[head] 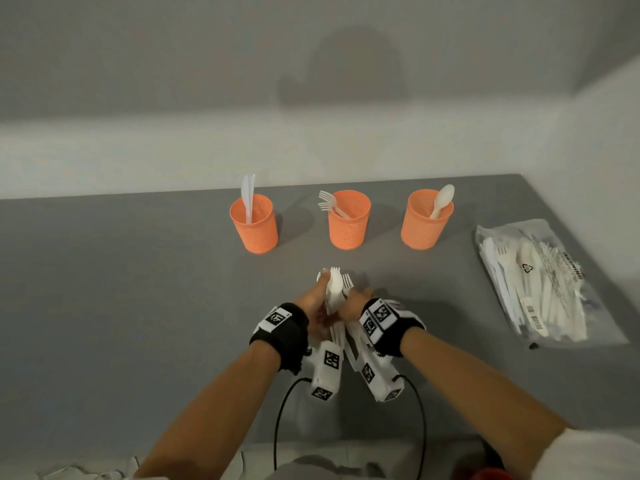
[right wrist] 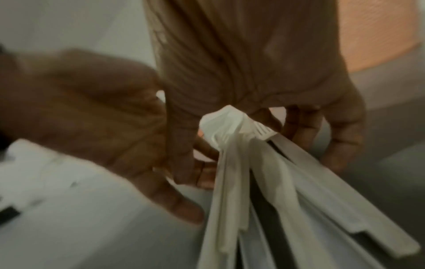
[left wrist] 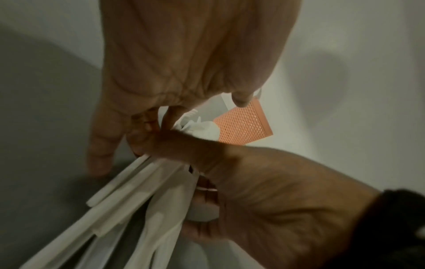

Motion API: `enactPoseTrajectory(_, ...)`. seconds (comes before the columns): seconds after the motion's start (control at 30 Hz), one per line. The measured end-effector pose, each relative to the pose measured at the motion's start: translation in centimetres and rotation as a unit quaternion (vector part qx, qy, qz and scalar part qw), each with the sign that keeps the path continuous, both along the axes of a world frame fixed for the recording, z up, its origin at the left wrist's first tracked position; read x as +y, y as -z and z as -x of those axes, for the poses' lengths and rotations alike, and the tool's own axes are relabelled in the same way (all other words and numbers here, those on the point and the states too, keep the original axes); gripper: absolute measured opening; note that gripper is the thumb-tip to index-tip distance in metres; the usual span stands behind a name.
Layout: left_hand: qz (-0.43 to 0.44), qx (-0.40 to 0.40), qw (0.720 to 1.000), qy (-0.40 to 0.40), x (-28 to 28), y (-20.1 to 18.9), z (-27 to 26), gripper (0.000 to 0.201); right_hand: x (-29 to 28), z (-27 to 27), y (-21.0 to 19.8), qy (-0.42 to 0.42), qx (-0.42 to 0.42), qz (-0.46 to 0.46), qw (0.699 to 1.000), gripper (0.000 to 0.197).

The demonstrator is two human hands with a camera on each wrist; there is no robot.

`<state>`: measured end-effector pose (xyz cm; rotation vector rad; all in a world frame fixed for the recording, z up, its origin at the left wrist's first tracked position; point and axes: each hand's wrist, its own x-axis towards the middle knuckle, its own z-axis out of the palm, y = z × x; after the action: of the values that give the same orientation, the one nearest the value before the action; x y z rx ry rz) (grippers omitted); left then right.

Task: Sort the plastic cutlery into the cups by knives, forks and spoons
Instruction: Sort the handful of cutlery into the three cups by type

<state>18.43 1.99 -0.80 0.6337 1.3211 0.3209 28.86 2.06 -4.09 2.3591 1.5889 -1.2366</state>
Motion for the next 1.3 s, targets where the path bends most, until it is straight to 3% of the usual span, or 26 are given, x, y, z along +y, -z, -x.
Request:
enactPoseTrajectory(0.07,0.010,0.003,1.000,0.019,0.1,0.0,0.2,0.082,-0.4,0.6,0.1,0.000,-0.062,-0.024,0.998,0.073)
enactPoseTrajectory(0.17,0.000,0.009,1.000,0.018,0.2,0.4,0.6,0.083,-0.6,0.7,-0.1,-0.022,-0.067,-0.055,0.996,0.079)
enactPoseTrajectory(0.37,0.001,-0.009,1.000,0.008,0.1,1.1,0.8,0.063,0.4,0.4,-0.1,-0.062,-0.062,-0.061,0.994,0.041)
enactPoseTrajectory(0.6,0.009,-0.034,0.999,0.003,-0.2,0.9,0.5,0.063,0.4,0.4,0.8,-0.079,-0.081,-0.083,0.990,0.031)
enactPoseTrajectory(0.87,-0.001,-0.067,0.998,0.003,0.0,0.7,-0.1,0.061,0.4,-0.3,1.2,-0.065,-0.031,-0.138,0.988,0.037)
enactPoseTrajectory(0.97,-0.012,-0.078,0.997,-0.023,0.1,0.6,0.0,0.058,0.7,-0.3,1.1,-0.067,-0.012,-0.148,0.987,0.036)
enactPoseTrajectory(1.07,-0.013,-0.086,0.995,-0.055,0.3,0.5,0.4,0.056,1.3,-0.3,0.3,-0.079,0.005,-0.133,0.988,0.047)
enactPoseTrajectory(1.2,-0.032,-0.094,0.990,-0.103,0.8,0.1,1.3,0.058,2.0,-0.2,-0.5,-0.116,0.080,-0.139,0.980,0.066)
enactPoseTrajectory(1.3,-0.085,-0.098,0.980,-0.149,1.8,-0.6,1.8,0.047,2.4,-0.1,-1.2,-0.134,0.134,-0.184,0.965,0.063)
